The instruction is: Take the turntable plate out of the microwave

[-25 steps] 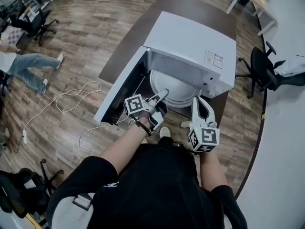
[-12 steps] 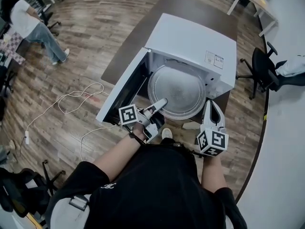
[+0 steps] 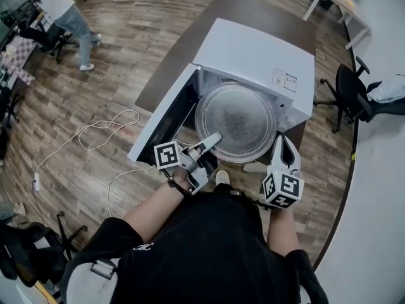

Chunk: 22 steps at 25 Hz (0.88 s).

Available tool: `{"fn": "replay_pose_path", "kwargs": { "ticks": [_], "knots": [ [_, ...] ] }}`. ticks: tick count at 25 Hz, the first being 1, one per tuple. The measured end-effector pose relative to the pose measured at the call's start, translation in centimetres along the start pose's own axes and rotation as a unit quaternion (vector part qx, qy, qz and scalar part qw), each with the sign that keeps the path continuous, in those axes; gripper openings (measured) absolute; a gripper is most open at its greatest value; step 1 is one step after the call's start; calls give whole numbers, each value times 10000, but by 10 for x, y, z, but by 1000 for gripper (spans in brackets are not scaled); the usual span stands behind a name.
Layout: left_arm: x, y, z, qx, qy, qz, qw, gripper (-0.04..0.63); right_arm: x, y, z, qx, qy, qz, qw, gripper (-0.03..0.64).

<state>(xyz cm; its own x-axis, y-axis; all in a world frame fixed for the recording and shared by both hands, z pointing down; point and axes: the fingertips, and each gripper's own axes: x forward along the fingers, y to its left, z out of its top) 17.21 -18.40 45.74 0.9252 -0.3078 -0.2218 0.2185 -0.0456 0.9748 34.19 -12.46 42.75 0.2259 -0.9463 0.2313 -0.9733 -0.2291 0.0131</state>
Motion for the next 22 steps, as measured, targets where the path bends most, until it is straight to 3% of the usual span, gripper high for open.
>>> {"fn": "replay_pose_path", "kwargs": {
  "ticks": [7,22],
  "knots": [
    [-3,12,3,25,-107,176,9998,38,5,-4,-11,51,163,-110,9998,6],
    [-4,17,0,-47,-27,160,9999,38,11,-4,-22,-95,299,-169,9994,6]
  ]
}}
